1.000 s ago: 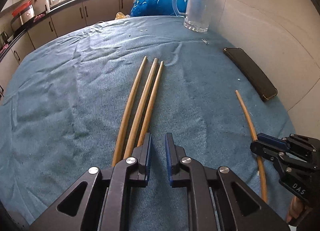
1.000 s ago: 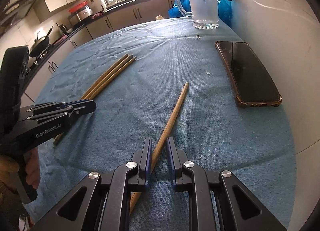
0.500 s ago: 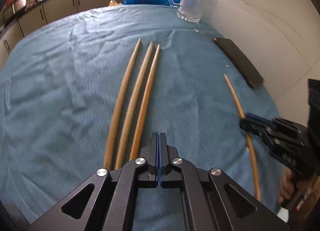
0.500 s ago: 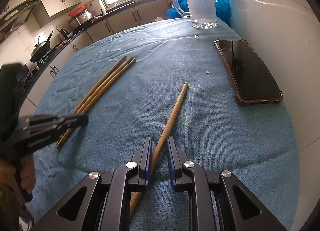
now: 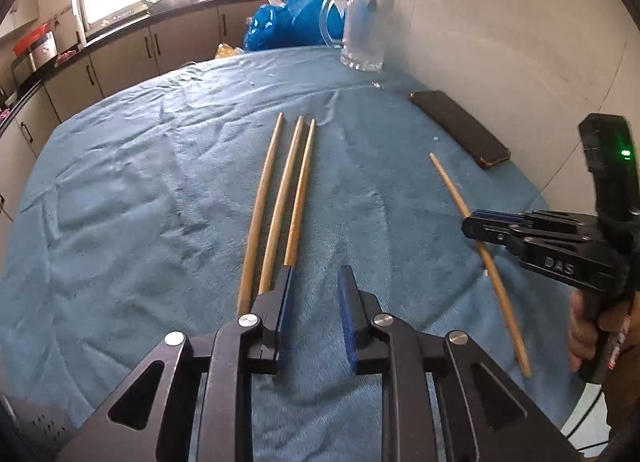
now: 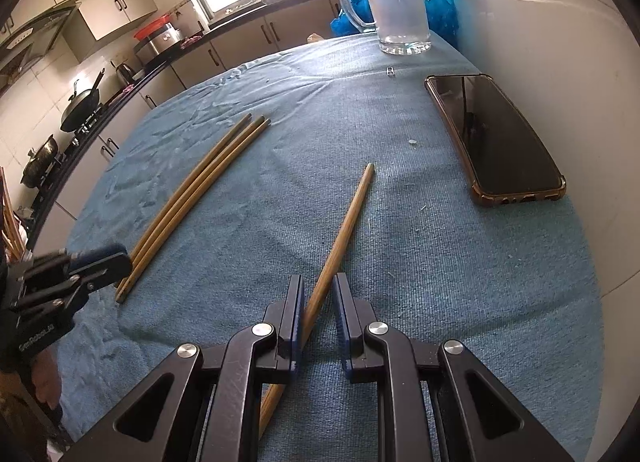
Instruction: Organize utensils
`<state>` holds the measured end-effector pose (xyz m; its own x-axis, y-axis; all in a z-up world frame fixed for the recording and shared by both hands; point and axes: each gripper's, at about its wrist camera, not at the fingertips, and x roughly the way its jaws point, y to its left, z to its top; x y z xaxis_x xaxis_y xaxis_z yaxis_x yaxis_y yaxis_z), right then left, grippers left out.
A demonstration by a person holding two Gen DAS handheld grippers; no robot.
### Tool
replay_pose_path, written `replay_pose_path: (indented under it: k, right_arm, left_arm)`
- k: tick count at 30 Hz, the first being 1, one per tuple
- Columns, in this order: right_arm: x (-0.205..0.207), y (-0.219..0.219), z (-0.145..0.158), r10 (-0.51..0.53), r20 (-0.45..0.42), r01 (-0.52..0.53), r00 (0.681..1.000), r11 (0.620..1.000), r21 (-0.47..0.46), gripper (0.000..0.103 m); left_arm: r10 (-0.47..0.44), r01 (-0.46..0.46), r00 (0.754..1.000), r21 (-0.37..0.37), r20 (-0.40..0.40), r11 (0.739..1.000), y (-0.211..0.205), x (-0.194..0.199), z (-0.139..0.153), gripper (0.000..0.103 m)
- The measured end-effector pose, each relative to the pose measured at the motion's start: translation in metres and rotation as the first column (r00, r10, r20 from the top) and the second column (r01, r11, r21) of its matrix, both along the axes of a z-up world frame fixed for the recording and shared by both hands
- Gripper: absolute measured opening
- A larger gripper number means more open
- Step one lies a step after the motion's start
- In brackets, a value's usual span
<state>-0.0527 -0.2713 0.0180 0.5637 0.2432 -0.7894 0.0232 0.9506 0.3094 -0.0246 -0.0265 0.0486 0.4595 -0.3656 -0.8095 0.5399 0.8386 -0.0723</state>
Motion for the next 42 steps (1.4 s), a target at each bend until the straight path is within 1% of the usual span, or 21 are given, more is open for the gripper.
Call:
replay_pose_path:
  k: [6,7,8,9,12,16,19,21,22,24,25,26,27,28,29,30,31,32,34,38,42]
  right_arm:
    - [0.001,0.0,0.0,0.003,-0.001,-0.003,1.0,1.0,-0.003,0.016]
    - [0.001,0.0,0.0,0.004,-0.001,-0.004,1.0,1.0,0.0,0.016]
    - [0.001,-0.001,0.0,0.003,-0.002,-0.003,1.0,1.0,0.005,0.016]
    - [0.001,-0.001,0.0,0.002,-0.003,-0.002,1.0,1.0,0.009,0.016]
    - [0.002,-0.001,0.0,0.002,-0.003,-0.002,1.0,1.0,0.006,0.016]
    - [0.003,-0.002,-0.001,0.0,-0.003,0.0,1.0,1.0,0.005,0.016]
    - [0.006,-0.002,-0.001,0.002,-0.008,-0.001,1.0,1.0,0.005,0.016]
    - [0.006,-0.001,-0.001,0.003,-0.008,-0.003,1.0,1.0,0.002,0.016]
    - [0.006,-0.001,-0.001,0.003,-0.007,-0.003,1.0,1.0,0.0,0.016]
    - [0.005,0.001,-0.001,0.001,-0.002,-0.001,1.0,1.0,-0.007,0.016]
    - [0.004,0.002,-0.001,-0.001,-0.001,0.001,1.0,1.0,-0.009,0.016]
    - [0.004,0.002,-0.001,-0.002,-0.001,0.002,1.0,1.0,-0.012,0.016]
    - [0.004,0.003,0.0,-0.004,-0.001,0.004,1.0,1.0,-0.013,0.016]
    - [0.004,0.004,0.0,-0.006,-0.001,0.006,1.0,1.0,-0.013,0.016]
    - [0.003,0.004,0.0,-0.008,-0.002,0.008,1.0,1.0,-0.012,0.016]
    - [0.003,0.004,0.0,-0.009,-0.002,0.009,1.0,1.0,-0.012,0.016]
    - [0.003,0.004,0.0,-0.009,-0.003,0.009,1.0,1.0,-0.012,0.016]
    - [0.003,0.004,0.0,-0.009,-0.003,0.009,1.0,1.0,-0.012,0.016]
    - [0.003,0.004,0.0,-0.008,-0.004,0.008,1.0,1.0,-0.011,0.016]
    - [0.003,0.002,-0.001,-0.006,-0.003,0.006,1.0,1.0,0.002,0.016]
    - [0.002,-0.001,-0.001,0.001,-0.001,-0.001,1.0,1.0,0.013,0.016]
  left_arm:
    - [-0.008,0.006,1.0,0.093,0.024,0.996,-0.016,0.015,-0.011,0.019]
    - [-0.014,0.012,1.0,0.103,0.021,0.995,-0.016,0.015,-0.012,0.013]
    - [-0.023,0.021,1.0,0.127,0.013,0.992,-0.019,0.013,-0.012,0.001]
    - [-0.025,0.03,0.999,0.148,-0.034,0.989,-0.022,0.017,-0.017,0.0]
    - [-0.015,0.018,1.0,0.14,-0.018,0.99,-0.022,0.013,-0.02,0.0]
    - [-0.008,0.012,0.99,0.024,-0.138,1.0,-0.005,0.008,-0.026,0.0]
    - [-0.023,0.024,0.986,0.003,-0.163,1.0,0.003,-0.005,-0.028,0.0]
    - [-0.03,0.027,0.993,-0.026,-0.114,0.999,0.008,-0.011,-0.022,0.0]
    - [-0.018,0.017,0.997,-0.014,-0.072,1.0,0.008,-0.012,-0.017,0.0]
    - [0.018,-0.018,1.0,0.026,0.02,0.999,0.009,-0.007,-0.012,0.02]
    - [0.03,-0.032,0.998,0.04,0.053,0.999,0.008,-0.002,-0.011,0.047]
    - [0.032,-0.035,0.997,0.044,0.067,0.998,0.006,0.003,-0.013,0.057]
    - [0.03,-0.033,0.998,0.051,0.064,0.998,0.003,0.008,-0.016,0.057]
    - [0.024,-0.027,0.999,0.076,0.037,0.997,-0.002,0.015,-0.023,0.057]
    - [0.019,-0.019,1.0,0.089,0.001,0.996,-0.003,0.022,-0.029,0.044]
    - [0.026,-0.029,0.999,0.11,0.032,0.994,-0.007,0.024,-0.029,0.036]
    - [0.02,-0.022,1.0,0.123,0.021,0.992,-0.011,0.025,-0.03,0.002]
    - [0.022,-0.024,0.999,0.117,0.025,0.993,-0.012,0.025,-0.026,0.0]
    - [0.005,-0.002,0.996,0.035,-0.089,0.999,-0.012,0.021,-0.023,0.0]
    - [-0.054,0.054,0.987,-0.002,-0.154,0.999,-0.011,-0.014,-0.026,0.0]
    - [-0.11,0.097,0.965,-0.066,-0.238,0.993,0.004,-0.046,-0.023,0.0]
